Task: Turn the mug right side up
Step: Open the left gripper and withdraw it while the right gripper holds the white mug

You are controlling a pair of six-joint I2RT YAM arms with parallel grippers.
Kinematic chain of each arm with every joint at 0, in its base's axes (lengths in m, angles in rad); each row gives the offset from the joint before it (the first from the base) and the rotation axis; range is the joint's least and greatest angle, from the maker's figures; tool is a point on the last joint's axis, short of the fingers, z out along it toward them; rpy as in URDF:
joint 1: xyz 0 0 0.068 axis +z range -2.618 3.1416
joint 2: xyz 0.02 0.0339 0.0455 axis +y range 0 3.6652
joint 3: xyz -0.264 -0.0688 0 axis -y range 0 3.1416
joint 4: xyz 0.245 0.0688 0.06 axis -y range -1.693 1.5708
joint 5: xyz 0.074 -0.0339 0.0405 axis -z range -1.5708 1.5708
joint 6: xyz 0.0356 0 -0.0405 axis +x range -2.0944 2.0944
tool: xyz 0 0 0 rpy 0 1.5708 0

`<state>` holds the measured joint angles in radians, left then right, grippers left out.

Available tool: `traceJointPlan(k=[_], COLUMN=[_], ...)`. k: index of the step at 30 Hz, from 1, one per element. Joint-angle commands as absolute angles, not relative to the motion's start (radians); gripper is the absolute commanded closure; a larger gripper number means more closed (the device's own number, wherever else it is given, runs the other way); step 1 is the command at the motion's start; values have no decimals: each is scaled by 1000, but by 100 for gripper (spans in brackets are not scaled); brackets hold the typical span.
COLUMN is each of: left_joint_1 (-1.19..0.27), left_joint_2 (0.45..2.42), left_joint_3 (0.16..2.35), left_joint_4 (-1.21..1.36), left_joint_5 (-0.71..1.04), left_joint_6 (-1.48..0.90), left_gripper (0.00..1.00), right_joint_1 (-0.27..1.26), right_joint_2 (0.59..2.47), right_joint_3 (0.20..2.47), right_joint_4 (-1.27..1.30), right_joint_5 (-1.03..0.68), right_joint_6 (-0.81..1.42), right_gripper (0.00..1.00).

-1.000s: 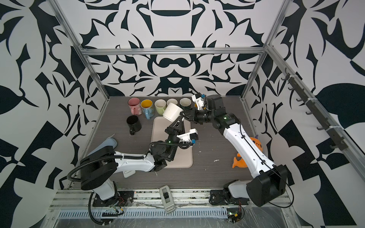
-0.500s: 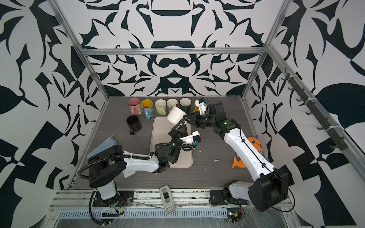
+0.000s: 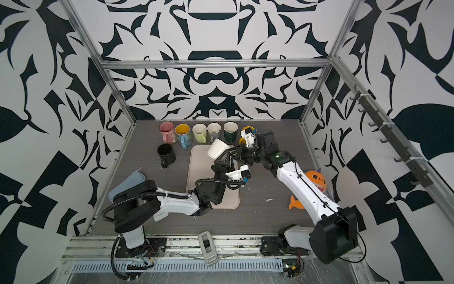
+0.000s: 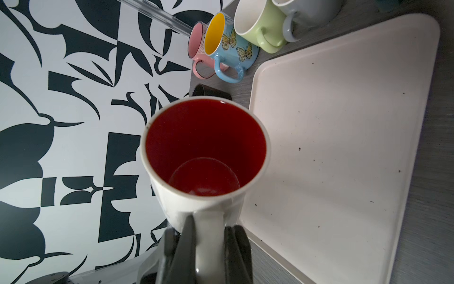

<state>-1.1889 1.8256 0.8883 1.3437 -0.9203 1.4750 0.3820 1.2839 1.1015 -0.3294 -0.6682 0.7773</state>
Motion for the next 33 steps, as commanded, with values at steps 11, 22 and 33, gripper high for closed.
traceJointPlan(k=[11,22,33], left_joint_1=[-1189,-1257,-1303], left_joint_2=[1809,1842,1847], left_joint_3=[898,903,904], left_joint_4=[1441,1442,1442], left_joint_5=[-963,-1006,-1070], left_joint_6=[1462,1401,1368], left_gripper=[46,40,39], right_joint_1=[385,366,307], right_joint_2=[1298,1330,1326], right_joint_3=[1128,1120,1125], right_joint_4=[-224,-88,-81], right_joint_5=[-647,-629,-581], right_joint_6=[785,844,819], right_gripper=[100,100,100])
